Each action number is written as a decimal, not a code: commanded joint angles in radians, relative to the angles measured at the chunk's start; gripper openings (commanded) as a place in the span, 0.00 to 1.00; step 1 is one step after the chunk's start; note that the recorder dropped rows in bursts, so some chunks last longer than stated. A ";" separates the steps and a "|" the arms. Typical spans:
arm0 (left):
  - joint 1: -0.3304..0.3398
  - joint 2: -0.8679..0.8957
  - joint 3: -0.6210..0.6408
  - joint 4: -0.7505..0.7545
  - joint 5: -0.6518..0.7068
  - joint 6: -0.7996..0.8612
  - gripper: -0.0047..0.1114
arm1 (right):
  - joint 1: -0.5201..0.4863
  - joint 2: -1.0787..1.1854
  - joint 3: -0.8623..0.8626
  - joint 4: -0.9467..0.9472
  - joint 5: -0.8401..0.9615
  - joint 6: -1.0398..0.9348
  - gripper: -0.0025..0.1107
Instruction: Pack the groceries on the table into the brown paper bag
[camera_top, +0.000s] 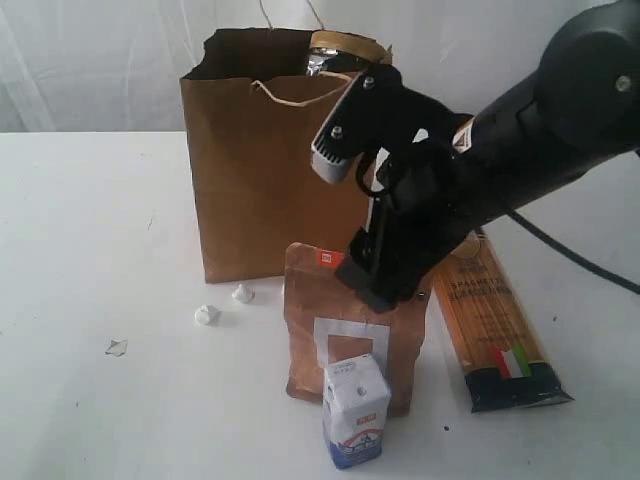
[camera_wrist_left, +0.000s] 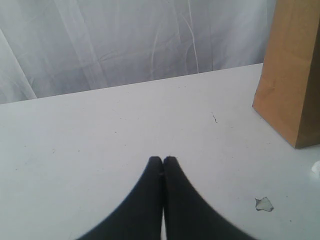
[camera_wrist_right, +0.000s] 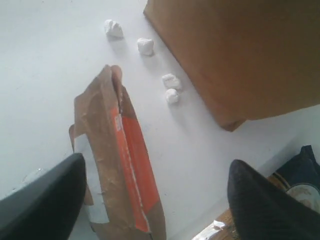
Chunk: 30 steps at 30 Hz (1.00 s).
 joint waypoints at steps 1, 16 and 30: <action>0.002 -0.003 0.003 -0.008 -0.011 -0.001 0.04 | 0.007 0.048 -0.006 0.040 -0.007 -0.051 0.67; 0.002 -0.003 0.003 -0.008 -0.011 -0.001 0.04 | 0.003 0.003 -0.091 0.121 -0.235 0.180 0.02; 0.002 -0.003 0.003 -0.008 -0.011 -0.001 0.04 | 0.003 -0.161 -0.091 0.121 -0.743 0.329 0.02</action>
